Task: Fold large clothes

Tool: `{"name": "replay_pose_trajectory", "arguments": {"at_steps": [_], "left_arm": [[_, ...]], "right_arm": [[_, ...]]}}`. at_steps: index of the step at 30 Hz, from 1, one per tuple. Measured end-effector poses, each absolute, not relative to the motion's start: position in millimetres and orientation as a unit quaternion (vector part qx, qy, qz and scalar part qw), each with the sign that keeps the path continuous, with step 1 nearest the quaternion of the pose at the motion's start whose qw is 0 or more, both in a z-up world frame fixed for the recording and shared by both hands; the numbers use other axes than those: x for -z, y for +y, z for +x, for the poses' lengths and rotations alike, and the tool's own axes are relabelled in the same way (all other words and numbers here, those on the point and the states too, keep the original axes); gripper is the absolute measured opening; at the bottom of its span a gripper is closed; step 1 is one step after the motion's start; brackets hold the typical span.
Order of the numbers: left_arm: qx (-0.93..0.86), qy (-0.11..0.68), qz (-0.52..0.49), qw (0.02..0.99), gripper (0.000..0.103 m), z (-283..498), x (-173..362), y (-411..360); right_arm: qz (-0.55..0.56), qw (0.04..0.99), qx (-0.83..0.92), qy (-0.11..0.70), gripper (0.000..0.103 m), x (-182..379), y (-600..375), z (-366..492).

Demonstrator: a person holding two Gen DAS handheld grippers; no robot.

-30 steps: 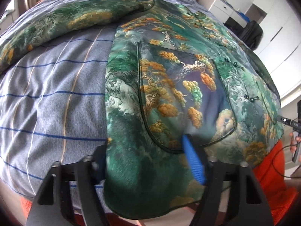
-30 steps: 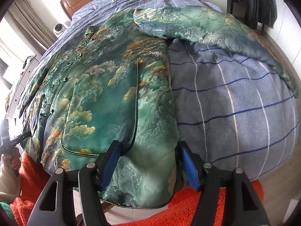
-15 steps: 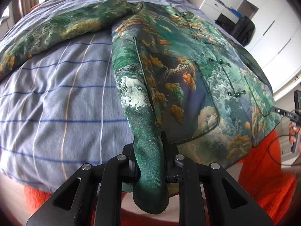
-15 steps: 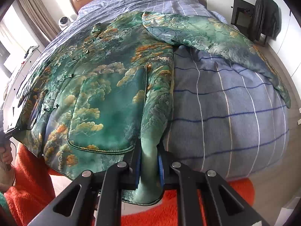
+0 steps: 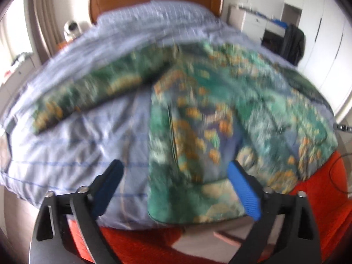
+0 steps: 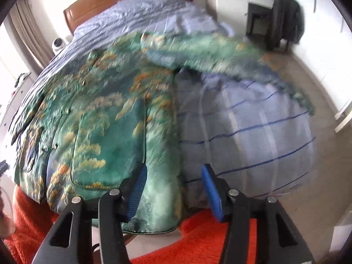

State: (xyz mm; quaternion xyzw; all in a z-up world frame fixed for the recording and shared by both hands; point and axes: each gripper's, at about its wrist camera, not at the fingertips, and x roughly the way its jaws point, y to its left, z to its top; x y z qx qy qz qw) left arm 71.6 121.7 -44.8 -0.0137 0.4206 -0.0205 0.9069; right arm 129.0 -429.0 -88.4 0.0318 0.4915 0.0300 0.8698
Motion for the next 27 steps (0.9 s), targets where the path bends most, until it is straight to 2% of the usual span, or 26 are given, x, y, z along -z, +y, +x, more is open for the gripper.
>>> {"name": "replay_pose_trajectory", "arguments": {"at_steps": [10,14,21,24,27], "left_arm": [[0.011,0.316,0.002,0.949,0.103,78,-19,89],[-0.029,0.277,0.064,0.958,0.103,77,-24,76],[-0.025,0.339,0.005,0.94,0.103,86,-10,92],[-0.013,0.339,-0.034,0.94,0.103,84,-10,94],[-0.012,0.342,-0.032,0.939,0.103,85,-10,89]], "right_arm": [[0.067,0.906,-0.067,0.414,0.054,31,-408,132],[0.065,0.909,-0.075,0.404,0.054,20,-398,129],[0.001,0.938,-0.073,0.339,0.054,-6,-387,112],[-0.01,0.941,-0.074,0.329,0.054,-12,-384,113],[-0.019,0.942,-0.071,0.327,0.054,-13,-380,113]]}}
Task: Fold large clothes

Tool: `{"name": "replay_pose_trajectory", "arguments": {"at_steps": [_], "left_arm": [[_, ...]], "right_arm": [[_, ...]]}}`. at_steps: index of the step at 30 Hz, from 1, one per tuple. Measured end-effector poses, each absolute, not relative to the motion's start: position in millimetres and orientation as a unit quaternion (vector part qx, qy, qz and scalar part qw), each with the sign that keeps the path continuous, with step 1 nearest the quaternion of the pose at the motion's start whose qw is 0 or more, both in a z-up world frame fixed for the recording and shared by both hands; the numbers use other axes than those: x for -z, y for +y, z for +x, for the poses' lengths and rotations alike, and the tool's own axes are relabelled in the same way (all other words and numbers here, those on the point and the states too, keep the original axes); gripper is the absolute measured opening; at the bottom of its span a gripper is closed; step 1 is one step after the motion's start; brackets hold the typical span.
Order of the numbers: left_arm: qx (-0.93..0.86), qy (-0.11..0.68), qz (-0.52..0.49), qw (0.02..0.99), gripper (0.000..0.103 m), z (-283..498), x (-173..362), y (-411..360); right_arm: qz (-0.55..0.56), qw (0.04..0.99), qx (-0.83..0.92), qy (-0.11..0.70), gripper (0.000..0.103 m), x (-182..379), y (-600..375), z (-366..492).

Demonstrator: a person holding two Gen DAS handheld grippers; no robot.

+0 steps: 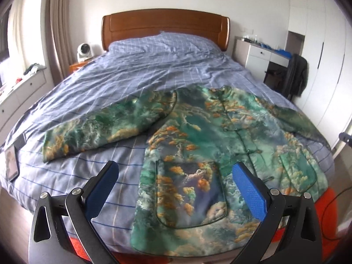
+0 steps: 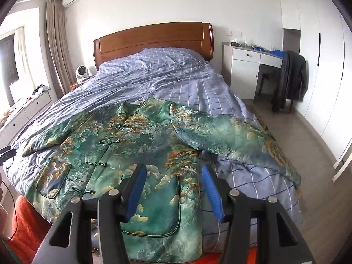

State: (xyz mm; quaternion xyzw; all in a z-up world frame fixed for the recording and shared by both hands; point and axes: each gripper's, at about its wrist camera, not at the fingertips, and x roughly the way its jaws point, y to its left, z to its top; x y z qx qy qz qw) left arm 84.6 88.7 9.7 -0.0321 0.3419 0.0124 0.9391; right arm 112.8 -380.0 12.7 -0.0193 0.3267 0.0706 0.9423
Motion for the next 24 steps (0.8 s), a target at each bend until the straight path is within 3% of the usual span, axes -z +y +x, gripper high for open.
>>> {"name": "replay_pose_trajectory", "arguments": {"at_steps": [8,15,19,24], "left_arm": [[0.029,0.333,-0.049,0.941,0.103,84,-15,73],[0.032,0.311,-0.038,0.949,0.103,87,-25,62],[0.028,0.323,-0.03,0.946,0.103,97,-20,55],[0.036,0.342,-0.029,0.939,0.103,104,-13,44]], "right_arm": [[-0.042,0.94,-0.044,0.336,0.054,-2,-378,115],[0.02,0.944,-0.017,0.33,0.054,4,-413,115],[0.098,0.938,0.007,0.332,0.054,17,-468,112],[0.272,0.9,0.05,0.336,0.054,56,-570,122]]}}
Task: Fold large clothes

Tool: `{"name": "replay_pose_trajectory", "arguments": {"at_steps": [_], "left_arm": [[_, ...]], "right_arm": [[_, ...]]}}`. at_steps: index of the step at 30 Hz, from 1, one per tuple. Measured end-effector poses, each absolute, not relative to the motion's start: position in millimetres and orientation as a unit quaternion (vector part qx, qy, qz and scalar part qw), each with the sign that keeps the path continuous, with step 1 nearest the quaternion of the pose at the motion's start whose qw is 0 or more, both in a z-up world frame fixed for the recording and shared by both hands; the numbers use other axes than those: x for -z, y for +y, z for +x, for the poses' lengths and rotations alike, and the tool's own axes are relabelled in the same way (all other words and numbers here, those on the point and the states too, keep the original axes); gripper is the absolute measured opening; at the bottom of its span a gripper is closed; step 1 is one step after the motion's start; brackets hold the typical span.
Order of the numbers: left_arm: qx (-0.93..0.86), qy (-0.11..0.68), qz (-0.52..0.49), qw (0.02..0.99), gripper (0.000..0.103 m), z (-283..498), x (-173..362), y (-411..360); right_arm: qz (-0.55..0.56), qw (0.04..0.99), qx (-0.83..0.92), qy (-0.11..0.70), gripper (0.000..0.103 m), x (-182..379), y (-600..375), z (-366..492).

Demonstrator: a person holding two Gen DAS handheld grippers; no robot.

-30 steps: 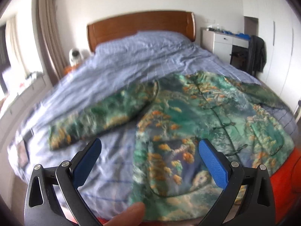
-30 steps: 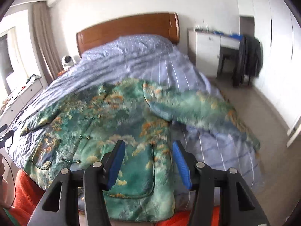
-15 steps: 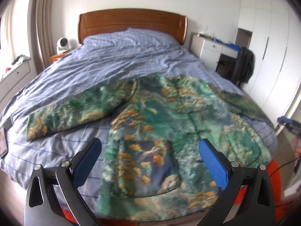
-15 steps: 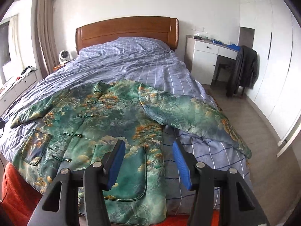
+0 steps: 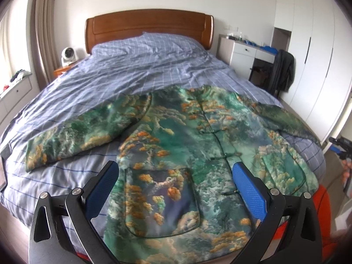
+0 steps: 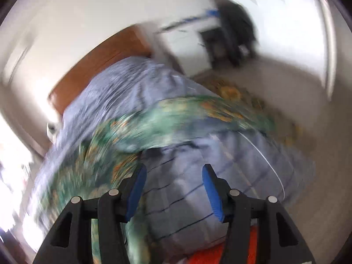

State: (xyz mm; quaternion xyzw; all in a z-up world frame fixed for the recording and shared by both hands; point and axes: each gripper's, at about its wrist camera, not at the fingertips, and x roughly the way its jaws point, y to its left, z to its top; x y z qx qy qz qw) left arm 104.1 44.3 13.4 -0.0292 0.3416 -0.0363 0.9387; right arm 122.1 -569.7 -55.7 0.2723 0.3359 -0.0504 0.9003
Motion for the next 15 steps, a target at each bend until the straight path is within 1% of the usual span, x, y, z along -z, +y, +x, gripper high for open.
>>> {"name": "replay_pose_trajectory", "arguments": {"at_steps": [3,4,9,12,14,15], "left_arm": [[0.035,0.341,-0.015,0.939,0.103,104,-14,36],[0.035,0.341,-0.012,0.939,0.103,104,-14,35],[0.031,0.342,-0.006,0.939,0.103,102,-15,30],[0.028,0.341,-0.003,0.94,0.103,100,-15,29],[0.023,0.343,0.001,0.939,0.103,98,-12,29],[0.02,0.347,0.003,0.938,0.103,98,-10,30]], "right_arm": [[0.414,0.848,0.055,0.325,0.054,93,-628,136],[0.448,0.834,0.061,0.316,0.056,105,-643,143],[0.557,0.776,0.085,0.282,0.056,154,-688,184],[0.6,0.745,0.134,0.259,0.053,179,-706,197],[0.586,0.757,0.161,0.241,0.033,177,-708,201],[0.566,0.77,0.168,0.242,0.016,171,-705,206]]}}
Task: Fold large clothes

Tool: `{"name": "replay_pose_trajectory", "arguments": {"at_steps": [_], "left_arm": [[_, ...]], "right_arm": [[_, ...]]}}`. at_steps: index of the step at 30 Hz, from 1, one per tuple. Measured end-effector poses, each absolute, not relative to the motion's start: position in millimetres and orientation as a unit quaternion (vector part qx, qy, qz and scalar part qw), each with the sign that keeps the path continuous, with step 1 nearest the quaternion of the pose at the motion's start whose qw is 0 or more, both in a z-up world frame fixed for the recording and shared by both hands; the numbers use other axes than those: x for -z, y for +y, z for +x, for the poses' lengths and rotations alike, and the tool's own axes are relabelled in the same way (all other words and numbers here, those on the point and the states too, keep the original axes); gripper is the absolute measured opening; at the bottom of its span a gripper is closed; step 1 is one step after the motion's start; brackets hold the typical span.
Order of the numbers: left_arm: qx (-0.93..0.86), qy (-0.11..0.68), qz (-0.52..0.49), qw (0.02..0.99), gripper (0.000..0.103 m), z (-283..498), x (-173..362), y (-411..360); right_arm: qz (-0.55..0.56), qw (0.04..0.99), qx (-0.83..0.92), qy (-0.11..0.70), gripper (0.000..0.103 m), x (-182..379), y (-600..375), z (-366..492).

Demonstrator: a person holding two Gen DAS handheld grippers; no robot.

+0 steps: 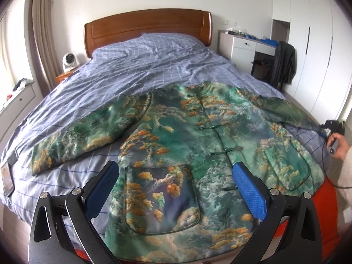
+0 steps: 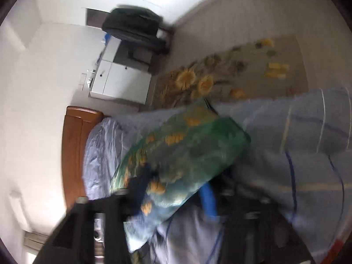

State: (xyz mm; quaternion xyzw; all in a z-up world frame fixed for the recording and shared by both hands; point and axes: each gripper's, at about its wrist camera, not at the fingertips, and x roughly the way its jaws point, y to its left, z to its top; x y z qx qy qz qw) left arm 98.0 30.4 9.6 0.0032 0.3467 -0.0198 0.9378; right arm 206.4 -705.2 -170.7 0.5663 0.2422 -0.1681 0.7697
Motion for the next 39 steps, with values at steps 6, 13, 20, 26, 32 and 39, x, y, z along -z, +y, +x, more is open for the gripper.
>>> {"name": "replay_pose_trajectory", "arguments": {"at_steps": [6,13,20,26,32,39], "left_arm": [[0.013,0.363,0.004,0.932,0.103,103,6,33],[0.037,0.387,-0.028,0.921,0.103,122,23,27],[0.065,0.416,-0.046,0.906,0.103,142,39,18],[0.119,0.445,-0.093,0.883,0.103,168,53,11],[0.198,0.477,-0.162,0.841,0.102,221,70,-12],[0.197,0.559,-0.126,0.796,0.065,286,114,-81]], "right_arm": [[0.32,0.909,0.131,0.231,0.01,67,-620,226],[0.026,0.973,-0.047,0.224,0.01,-11,-419,221],[-0.094,0.936,-0.161,0.298,0.009,58,-268,228],[-0.154,0.9,-0.192,0.36,0.022,127,-216,212],[-0.132,0.879,-0.246,0.386,0.058,128,-218,182],[-0.097,0.883,-0.258,0.381,0.058,104,-244,140]]}}
